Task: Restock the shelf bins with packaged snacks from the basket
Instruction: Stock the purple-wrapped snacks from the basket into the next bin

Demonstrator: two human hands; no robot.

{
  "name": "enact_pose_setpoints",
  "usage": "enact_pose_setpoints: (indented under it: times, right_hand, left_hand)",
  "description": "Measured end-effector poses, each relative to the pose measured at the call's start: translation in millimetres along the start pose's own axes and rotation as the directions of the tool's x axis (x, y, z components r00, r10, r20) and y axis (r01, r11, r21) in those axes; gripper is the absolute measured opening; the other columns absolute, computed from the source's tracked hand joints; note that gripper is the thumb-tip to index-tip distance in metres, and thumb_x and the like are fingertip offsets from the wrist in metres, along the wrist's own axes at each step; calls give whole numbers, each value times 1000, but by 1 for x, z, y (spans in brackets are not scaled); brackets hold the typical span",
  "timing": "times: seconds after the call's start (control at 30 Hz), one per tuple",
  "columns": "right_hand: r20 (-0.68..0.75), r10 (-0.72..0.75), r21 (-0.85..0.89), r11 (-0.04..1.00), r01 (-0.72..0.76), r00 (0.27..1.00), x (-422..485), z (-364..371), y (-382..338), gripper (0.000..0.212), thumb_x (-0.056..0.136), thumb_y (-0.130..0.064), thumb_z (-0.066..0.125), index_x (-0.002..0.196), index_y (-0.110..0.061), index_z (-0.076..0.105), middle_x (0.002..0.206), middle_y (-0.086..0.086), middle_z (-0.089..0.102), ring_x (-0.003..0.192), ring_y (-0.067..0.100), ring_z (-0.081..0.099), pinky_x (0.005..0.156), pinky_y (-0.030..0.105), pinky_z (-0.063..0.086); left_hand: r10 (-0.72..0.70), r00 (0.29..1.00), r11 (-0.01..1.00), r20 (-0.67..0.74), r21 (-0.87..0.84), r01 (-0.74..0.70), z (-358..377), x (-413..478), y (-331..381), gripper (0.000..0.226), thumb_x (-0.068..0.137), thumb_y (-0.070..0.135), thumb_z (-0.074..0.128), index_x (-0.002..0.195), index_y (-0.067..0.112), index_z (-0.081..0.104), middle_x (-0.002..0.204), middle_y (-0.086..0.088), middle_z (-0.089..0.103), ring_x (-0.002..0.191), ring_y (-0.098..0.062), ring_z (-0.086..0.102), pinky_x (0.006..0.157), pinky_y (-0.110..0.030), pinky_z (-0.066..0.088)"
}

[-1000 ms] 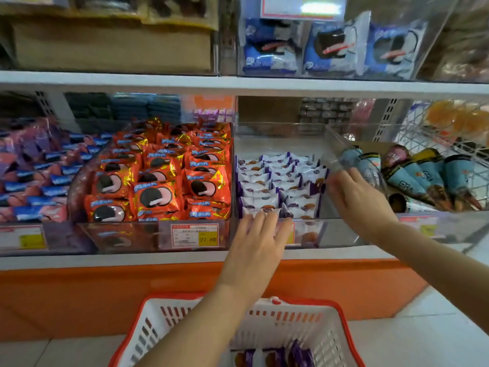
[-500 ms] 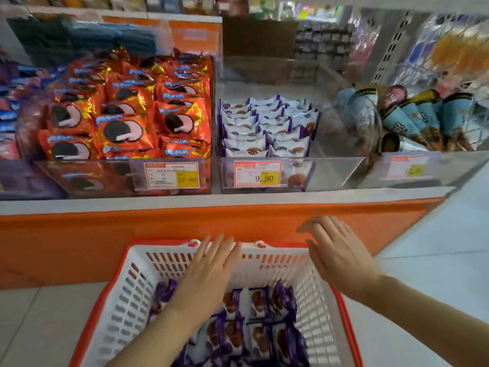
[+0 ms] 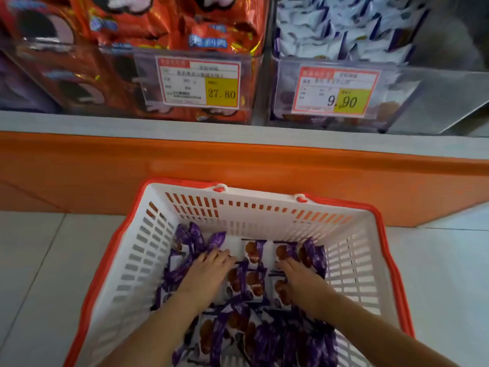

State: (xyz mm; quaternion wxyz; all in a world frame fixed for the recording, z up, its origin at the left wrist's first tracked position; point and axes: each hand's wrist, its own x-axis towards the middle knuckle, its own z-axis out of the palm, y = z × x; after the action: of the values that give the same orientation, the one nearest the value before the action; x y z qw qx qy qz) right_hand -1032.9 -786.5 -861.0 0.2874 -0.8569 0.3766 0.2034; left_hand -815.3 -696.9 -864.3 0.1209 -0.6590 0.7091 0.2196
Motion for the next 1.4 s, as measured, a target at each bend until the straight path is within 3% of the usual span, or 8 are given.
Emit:
enact_pose_setpoints:
  times: [0.2, 0.37, 0.57, 0.7, 0.9, 1.07, 1.27, 1.4]
  right_hand:
    - [75, 127, 365, 919, -146, 989, 29, 42, -13, 52, 99, -12, 45, 147, -14, 23, 141, 8, 40, 114, 19, 50, 97, 29, 44]
    - [52, 292, 651, 715, -255, 955, 43, 56, -27, 53, 94, -15, 57, 141, -14, 31, 133, 2, 53, 117, 16, 54, 96, 22, 43]
    - [134, 366, 659, 662, -359, 921, 54, 57, -30, 48, 85, -15, 70, 125, -8, 45, 118, 8, 63, 107, 20, 61, 92, 31, 51]
    - [147, 321, 530, 773, -348, 936, 51, 51, -31, 29, 82, -24, 73, 105, -9, 64, 106, 7, 67, 95, 19, 63, 82, 27, 51]
    - [94, 257, 471, 839, -271, 962, 34, 36, -31, 34, 85, -27, 70, 113, -17, 55, 112, 3, 60, 94, 14, 55, 79, 23, 46]
    - [-20, 297, 521, 818, -243, 955, 8, 2, -29, 32, 87, -36, 65, 109, -21, 46, 94, -8, 56, 85, 9, 54, 73, 20, 46]
    - [-107, 350, 639, 741, -205, 931, -30, -41, -22, 52, 83, -31, 71, 127, -18, 48, 99, -11, 53, 87, 4, 52, 58, 2, 40]
    - [-94, 344, 845, 523, -108, 934, -52, -69, -23, 36, 83, -16, 70, 116, -15, 57, 99, -1, 68, 90, 15, 67, 79, 30, 57]
  left_hand:
    - [216, 960, 970, 177, 75, -231, 17, 16, 0, 83, 91, -9, 43, 153, 27, 2, 161, 3, -3, 147, -21, -7, 117, -38, -5]
    - [265, 947, 936, 182, 186, -298, 14, 26, 1, 72, 92, -8, 44, 151, 22, 18, 159, -7, 10, 146, -27, 1, 117, -42, -1]
    - [276, 951, 912, 140, 274, -305, 19, 26, 3, 61, 92, -4, 46, 147, 15, 28, 157, -4, 16, 146, -28, 1, 117, -43, 0]
    - [285, 954, 909, 95, 289, -301, 21, 24, 5, 53, 91, -2, 47, 141, 11, 33, 145, -7, 35, 138, -30, 20, 116, -41, 8]
    - [216, 972, 907, 94, 350, -235, 15, 21, 10, 36, 94, 5, 45, 130, 5, 48, 137, -14, 40, 130, -30, 30, 111, -40, 21]
    - [162, 971, 960, -176, 257, -114, -1, 13, 10, 50, 34, 21, 95, 77, 12, 71, 84, -7, 64, 81, -23, 63, 72, -35, 54]
    - [-25, 895, 992, -445, 99, 76, -38, 4, 21, 52, 44, 44, 92, 69, 10, 63, 67, -4, 62, 65, -24, 61, 61, -34, 54]
    - [-195, 875, 980, -444, -60, 189, -68, -6, 31, 47, 60, 54, 81, 78, 14, 62, 71, 1, 65, 70, -22, 64, 66, -35, 50]
